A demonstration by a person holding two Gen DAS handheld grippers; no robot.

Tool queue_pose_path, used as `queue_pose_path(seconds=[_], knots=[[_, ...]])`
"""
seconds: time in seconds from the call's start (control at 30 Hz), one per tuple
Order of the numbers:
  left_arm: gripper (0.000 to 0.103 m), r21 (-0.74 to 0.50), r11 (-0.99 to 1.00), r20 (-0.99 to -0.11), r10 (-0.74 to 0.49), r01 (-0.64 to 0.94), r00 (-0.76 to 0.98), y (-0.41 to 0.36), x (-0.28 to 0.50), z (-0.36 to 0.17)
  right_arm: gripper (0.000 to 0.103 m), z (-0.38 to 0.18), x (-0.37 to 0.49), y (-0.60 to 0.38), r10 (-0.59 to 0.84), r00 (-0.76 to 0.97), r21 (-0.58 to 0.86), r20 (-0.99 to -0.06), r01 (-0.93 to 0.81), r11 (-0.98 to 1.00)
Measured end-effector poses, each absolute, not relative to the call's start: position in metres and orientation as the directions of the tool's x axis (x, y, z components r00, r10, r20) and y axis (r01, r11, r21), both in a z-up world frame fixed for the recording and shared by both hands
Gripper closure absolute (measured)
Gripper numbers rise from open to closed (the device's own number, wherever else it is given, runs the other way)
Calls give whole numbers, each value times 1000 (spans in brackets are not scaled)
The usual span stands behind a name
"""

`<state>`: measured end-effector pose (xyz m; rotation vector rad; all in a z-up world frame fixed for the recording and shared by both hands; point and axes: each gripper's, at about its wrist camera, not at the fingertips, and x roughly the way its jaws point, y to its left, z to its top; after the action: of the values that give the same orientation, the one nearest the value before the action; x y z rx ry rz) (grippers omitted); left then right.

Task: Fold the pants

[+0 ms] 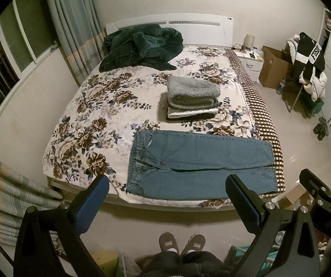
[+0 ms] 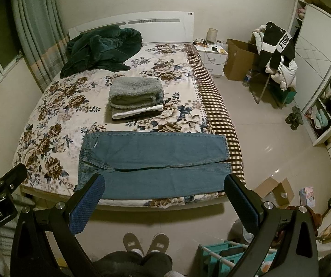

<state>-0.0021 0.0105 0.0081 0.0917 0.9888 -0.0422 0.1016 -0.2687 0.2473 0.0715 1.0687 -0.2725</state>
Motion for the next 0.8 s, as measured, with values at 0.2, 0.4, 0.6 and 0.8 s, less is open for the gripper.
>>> queue_pose_path(seconds=[0.2,0.4,0.6,0.8], knots=[[0,59,995,-836,7,77,549,9,-2,8,0,246,101,-270,-187,451,-75,-873,255,964],[0,59,995,-835,7,75,550,9,-3,8,0,245,101,-267,-186,451,-74,-873,255,964],[0,59,995,-835,8,75,549,8,-3,8,0,243,103,-256,-186,451,-76,-873,251,965],[0,59,995,-834,8,75,551,8,-3,7,0,243,103,-257,-185,451,-75,-873,251,965]])
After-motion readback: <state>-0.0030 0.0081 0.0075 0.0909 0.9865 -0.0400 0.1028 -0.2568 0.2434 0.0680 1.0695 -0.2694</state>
